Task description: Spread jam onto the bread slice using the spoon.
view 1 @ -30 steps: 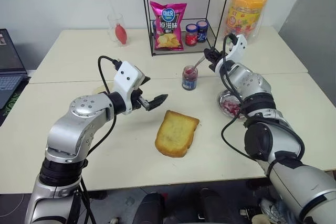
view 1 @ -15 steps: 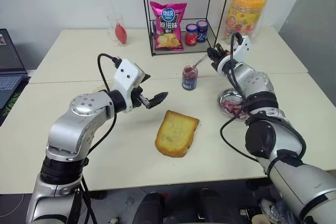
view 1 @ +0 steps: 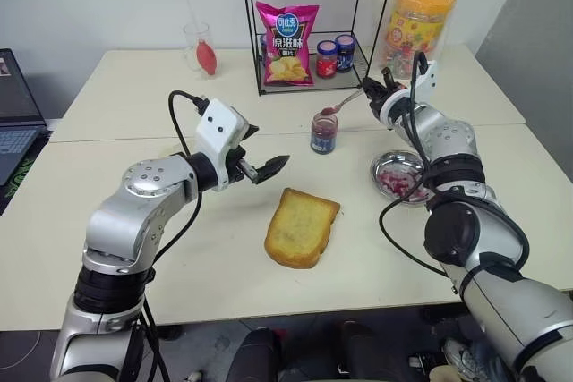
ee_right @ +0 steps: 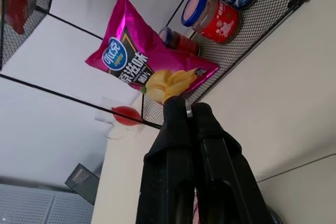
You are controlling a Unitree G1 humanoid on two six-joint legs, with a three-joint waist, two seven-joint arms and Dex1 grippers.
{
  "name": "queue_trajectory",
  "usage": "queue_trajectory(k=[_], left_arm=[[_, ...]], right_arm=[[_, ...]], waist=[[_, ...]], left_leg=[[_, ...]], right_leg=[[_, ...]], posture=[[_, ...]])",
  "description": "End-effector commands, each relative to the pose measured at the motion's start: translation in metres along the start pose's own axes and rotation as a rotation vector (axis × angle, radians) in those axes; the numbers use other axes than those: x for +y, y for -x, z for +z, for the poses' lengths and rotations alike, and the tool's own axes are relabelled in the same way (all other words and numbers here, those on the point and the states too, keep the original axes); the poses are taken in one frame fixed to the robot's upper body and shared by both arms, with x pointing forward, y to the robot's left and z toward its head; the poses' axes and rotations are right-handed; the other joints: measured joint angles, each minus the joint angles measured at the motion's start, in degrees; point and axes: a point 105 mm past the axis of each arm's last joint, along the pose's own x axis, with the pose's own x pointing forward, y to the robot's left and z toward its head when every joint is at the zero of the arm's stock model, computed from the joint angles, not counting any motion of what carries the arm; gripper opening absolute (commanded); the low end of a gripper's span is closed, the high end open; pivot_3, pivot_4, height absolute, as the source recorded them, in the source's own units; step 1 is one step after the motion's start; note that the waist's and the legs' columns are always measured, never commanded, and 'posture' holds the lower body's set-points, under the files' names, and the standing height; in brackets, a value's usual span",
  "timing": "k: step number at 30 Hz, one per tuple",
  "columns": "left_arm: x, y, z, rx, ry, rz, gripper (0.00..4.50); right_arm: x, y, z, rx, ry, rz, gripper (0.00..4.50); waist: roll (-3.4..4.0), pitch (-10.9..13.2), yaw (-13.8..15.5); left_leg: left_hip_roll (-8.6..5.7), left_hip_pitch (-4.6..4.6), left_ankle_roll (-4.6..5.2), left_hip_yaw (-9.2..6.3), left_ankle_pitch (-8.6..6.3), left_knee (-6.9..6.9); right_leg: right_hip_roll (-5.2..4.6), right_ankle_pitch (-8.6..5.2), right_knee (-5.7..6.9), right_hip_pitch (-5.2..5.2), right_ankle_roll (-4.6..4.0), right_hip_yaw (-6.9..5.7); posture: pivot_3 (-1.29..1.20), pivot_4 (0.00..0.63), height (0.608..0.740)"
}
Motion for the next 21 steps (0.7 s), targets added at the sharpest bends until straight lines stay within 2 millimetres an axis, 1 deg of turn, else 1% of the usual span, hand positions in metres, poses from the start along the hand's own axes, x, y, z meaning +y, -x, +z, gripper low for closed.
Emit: queue_trajectory(k=[1,4,7,9,11,15,17,19,20,21], left_arm=[[0.002,0.002,0.016,-0.070,-0.036,0.004,4.50],[-0.001,0.002,0.012,-0.075,-0.028,-0.016,4.50],[-0.003,0.004,0.012,-0.093,-0.026,-0.031,4.50],[-0.007,0.006,0.016,-0.118,-0.045,-0.049,4.50],[-0.011,0.007,0.024,-0.162,-0.045,-0.067,4.50],[-0.013,0.011,0.039,-0.240,-0.038,-0.067,4.50],[-0.015,0.018,0.041,-0.250,-0.043,-0.075,4.50],[-0.018,0.027,0.039,-0.246,-0.034,-0.092,4.50],[-0.020,0.031,0.036,-0.232,-0.033,-0.101,4.50],[-0.022,0.042,0.026,-0.189,-0.042,-0.122,4.50]], right_arm=[[0.017,0.003,0.017,-0.059,-0.026,0.055,0.02],[0.017,0.004,0.017,-0.065,-0.039,0.058,0.02],[0.022,0.007,0.020,-0.069,-0.039,0.091,0.02],[0.035,0.011,0.020,-0.048,-0.035,0.158,0.02],[0.050,0.018,0.019,-0.026,-0.031,0.228,0.02],[0.069,0.033,0.017,-0.005,-0.020,0.303,0.02],[0.083,0.048,0.010,0.030,0.008,0.370,0.02],[0.091,0.060,-0.001,0.070,0.026,0.409,0.02],[0.093,0.065,-0.008,0.090,0.039,0.421,0.02],[0.094,0.072,-0.019,0.120,0.058,0.430,0.02]], waist=[[0.00,0.0,0.0],[0.00,0.0,0.0],[0.00,0.0,0.0],[0.00,0.0,0.0],[0.01,0.0,0.0],[0.01,0.0,0.0],[0.01,0.0,0.1],[0.01,0.0,0.0],[0.01,0.0,-0.1],[0.01,0.0,-0.1]], left_leg=[[0.00,0.00,0.00,-0.01,0.00,0.00],[0.01,0.00,0.00,-0.02,0.00,-0.01],[0.00,0.00,0.00,0.00,0.00,-0.01],[0.00,-0.02,0.00,-0.01,0.00,-0.01],[0.01,-0.03,0.00,-0.01,0.00,-0.02],[0.02,-0.04,0.01,-0.04,0.00,-0.01],[0.02,-0.04,0.01,-0.07,0.00,-0.02],[0.02,-0.05,0.01,-0.08,-0.01,-0.03],[0.05,-0.03,0.01,-0.07,-0.01,-0.03],[0.06,-0.03,0.01,-0.06,-0.01,-0.03]], right_leg=[[0.00,0.00,0.00,0.00,0.00,0.00],[0.00,0.00,0.01,0.00,0.00,-0.02],[0.00,0.00,-0.01,0.00,0.00,0.00],[0.00,0.00,-0.02,0.00,0.00,-0.01],[0.00,0.00,-0.02,0.00,0.00,-0.01],[-0.01,0.00,-0.02,-0.02,0.00,-0.03],[-0.01,0.00,-0.02,-0.02,0.00,-0.06],[-0.01,0.00,-0.02,-0.02,0.00,-0.06],[-0.01,0.00,-0.02,-0.02,0.00,-0.04],[-0.01,0.00,-0.01,-0.02,0.00,-0.02]], posture=[[0.00,0.150,0.740],[0.00,0.150,0.740],[0.00,0.150,0.740],[0.00,0.150,0.740],[0.00,0.150,0.740],[0.00,0.150,0.740],[0.00,0.150,0.740],[0.00,0.150,0.740],[0.00,0.150,0.740],[0.00,0.150,0.740]])
